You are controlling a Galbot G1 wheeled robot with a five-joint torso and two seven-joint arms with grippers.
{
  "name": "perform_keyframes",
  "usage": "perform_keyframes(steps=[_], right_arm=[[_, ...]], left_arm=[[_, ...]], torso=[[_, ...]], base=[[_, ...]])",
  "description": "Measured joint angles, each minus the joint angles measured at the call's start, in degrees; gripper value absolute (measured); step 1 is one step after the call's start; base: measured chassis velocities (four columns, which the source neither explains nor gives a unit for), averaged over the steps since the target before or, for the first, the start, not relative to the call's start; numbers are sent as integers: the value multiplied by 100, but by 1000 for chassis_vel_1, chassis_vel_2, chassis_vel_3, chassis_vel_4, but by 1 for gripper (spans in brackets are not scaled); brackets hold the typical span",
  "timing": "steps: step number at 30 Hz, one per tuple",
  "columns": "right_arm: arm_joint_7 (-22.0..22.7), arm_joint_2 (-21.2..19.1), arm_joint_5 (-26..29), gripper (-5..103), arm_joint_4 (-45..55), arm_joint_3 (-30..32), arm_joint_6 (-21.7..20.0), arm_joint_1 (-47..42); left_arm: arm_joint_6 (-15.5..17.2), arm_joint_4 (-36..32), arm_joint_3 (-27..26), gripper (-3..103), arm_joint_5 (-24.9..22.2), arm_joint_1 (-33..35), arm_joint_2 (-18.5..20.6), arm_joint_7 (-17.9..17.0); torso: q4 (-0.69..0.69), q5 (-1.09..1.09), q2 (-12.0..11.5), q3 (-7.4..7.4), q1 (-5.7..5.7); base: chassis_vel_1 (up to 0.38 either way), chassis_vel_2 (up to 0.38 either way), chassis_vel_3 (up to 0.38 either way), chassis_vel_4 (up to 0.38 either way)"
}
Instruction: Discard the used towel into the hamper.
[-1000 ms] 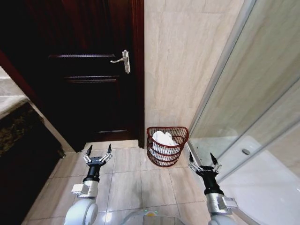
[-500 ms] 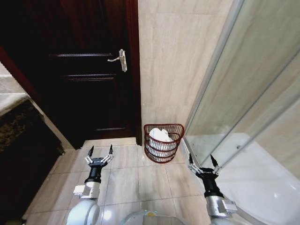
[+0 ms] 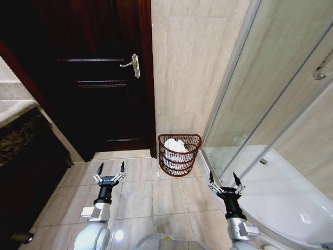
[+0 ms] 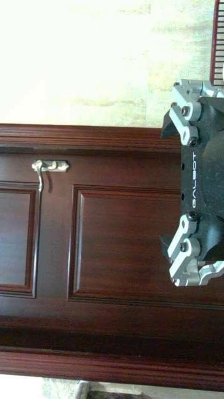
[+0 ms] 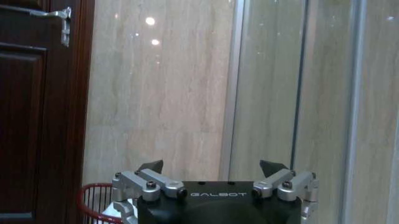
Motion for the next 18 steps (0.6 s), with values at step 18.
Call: perform_keyframes(steps=[18], right_arm=[[211,-19,52,100,137,53,24,-23]], left_arm=[[1,-26,11,100,115,2,-32,53]], torso=[[0,0,0,0,0]], base=[[-42,-40,-45,-44]])
